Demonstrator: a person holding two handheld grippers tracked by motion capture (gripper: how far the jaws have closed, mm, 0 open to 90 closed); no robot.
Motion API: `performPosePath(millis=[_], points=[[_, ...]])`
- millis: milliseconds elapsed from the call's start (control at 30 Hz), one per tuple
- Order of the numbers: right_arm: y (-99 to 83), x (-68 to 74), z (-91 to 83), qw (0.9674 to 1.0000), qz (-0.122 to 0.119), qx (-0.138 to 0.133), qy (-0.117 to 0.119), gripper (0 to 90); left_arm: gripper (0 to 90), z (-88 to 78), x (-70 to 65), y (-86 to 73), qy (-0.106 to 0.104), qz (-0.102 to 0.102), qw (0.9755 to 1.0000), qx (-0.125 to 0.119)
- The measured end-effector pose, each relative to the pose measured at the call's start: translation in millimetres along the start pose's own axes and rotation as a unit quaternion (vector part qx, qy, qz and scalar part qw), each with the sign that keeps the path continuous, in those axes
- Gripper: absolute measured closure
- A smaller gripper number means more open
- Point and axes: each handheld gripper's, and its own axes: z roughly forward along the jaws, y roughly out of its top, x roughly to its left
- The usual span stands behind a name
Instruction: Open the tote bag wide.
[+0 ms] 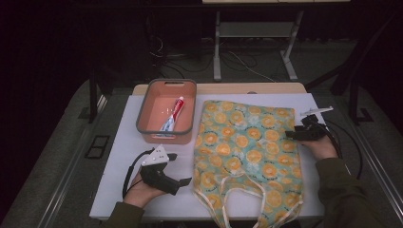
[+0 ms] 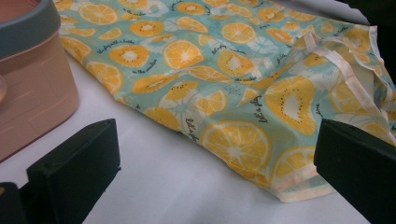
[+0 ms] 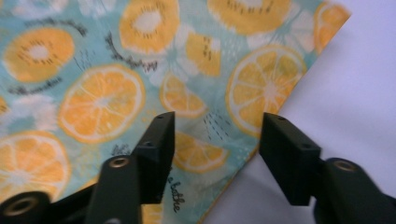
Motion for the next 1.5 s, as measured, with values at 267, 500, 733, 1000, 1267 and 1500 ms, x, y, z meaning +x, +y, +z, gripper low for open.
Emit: performPosePath(millis=[267, 500, 733, 1000, 1267, 1500], points=[[0.0, 3.6, -1.9, 0.9998, -0.022, -0.001, 0.000, 89.6, 0.0, 0.8, -0.6, -0.2, 0.000, 0.002, 1.0000, 0.003], [-11.5, -1.7, -20.4, 0.9997, -0.016, 0.012, -0.011, 89.6, 0.0, 0.3, -0.6, -0.2, 0.000, 0.002, 1.0000, 0.001], [-30.2, -5.6, -42.1, 0.9991, -0.013, 0.034, -0.020, 89.6, 0.0, 0.8, -1.9, 0.5, 0.000, 0.004, 1.0000, 0.003], [-49.9, -2.8, -62.8, 0.9990, -0.013, 0.036, -0.025, 77.2, 0.0, 2.2, -2.5, 1.0, -0.001, 0.004, 1.0000, 0.003], [-26.0, 26.9, -77.4, 0.9980, -0.045, -0.031, 0.032, 46.9, 0.0, 2.9, -2.2, 0.9, -0.001, 0.005, 1.0000, 0.005], [-4.7, 63.1, -63.6, 0.9920, -0.092, -0.043, 0.075, 39.9, 0.0, 3.2, -2.2, 0.8, 0.000, 0.004, 1.0000, 0.007]])
